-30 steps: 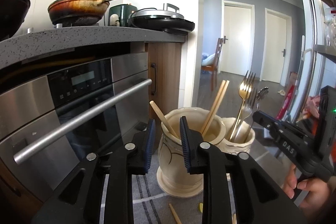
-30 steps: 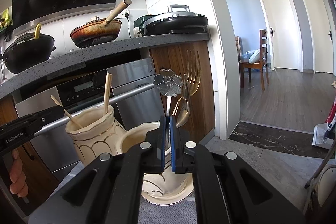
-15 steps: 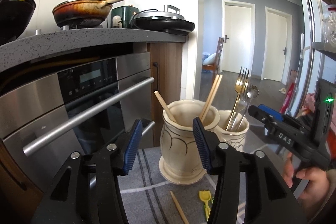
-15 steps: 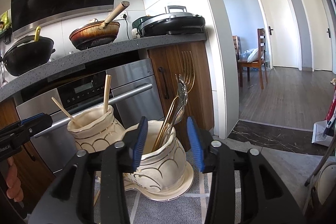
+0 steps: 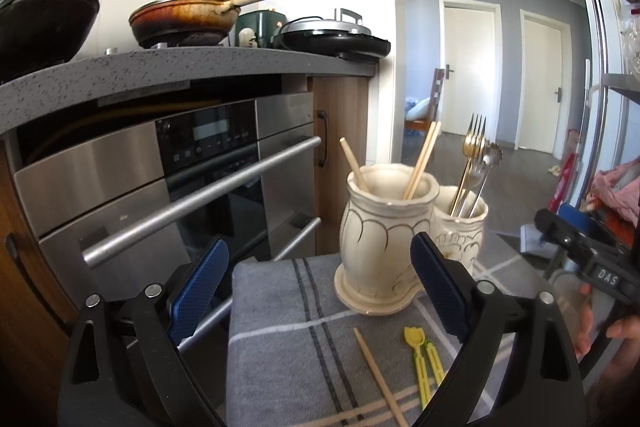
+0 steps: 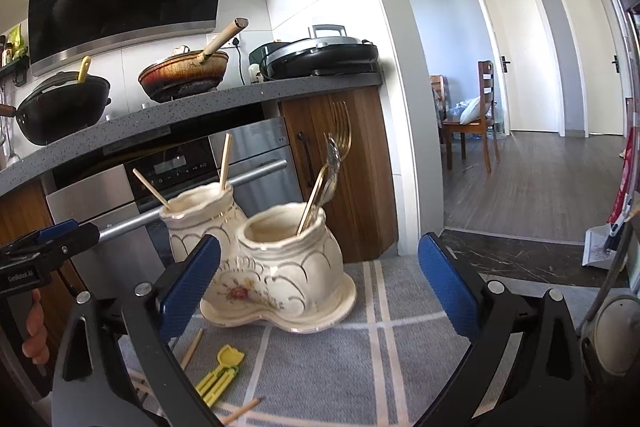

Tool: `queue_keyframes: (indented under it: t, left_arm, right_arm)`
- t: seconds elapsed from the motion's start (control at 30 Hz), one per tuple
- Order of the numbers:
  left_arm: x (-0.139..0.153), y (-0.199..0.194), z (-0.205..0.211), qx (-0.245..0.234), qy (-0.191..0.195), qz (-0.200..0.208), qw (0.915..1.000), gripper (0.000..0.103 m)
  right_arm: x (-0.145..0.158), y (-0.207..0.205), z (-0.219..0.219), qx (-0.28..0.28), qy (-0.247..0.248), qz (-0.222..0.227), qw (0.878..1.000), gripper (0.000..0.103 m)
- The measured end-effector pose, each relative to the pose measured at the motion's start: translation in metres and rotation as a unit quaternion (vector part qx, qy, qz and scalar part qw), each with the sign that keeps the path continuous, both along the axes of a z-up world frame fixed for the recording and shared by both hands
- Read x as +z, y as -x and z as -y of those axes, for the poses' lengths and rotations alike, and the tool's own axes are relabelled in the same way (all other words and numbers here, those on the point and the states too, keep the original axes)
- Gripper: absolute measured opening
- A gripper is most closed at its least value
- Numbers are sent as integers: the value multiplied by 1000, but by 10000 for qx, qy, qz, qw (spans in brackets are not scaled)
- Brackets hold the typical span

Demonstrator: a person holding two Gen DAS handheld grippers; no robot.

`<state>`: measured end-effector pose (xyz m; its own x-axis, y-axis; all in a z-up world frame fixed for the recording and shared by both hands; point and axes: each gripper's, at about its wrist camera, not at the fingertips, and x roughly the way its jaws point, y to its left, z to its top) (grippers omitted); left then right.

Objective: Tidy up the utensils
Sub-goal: 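Withdraw both open tools from the holder back over the cloth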

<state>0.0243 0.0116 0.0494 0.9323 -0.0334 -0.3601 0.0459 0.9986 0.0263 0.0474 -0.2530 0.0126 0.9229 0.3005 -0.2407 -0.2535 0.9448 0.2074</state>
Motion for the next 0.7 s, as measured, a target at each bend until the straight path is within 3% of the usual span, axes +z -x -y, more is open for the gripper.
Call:
queue_keyframes:
  t: [0.4,0.7]
  left_arm:
    - [-38,10,4,-26,-185,-847,9962,93]
    - [-74,-1,9,-195,-77,-1674,9857,93]
  right_arm:
    - [-28,16,2,-121,216,-684,9974,98]
    - [-39,18,4,-298,279,-1157,9924,98]
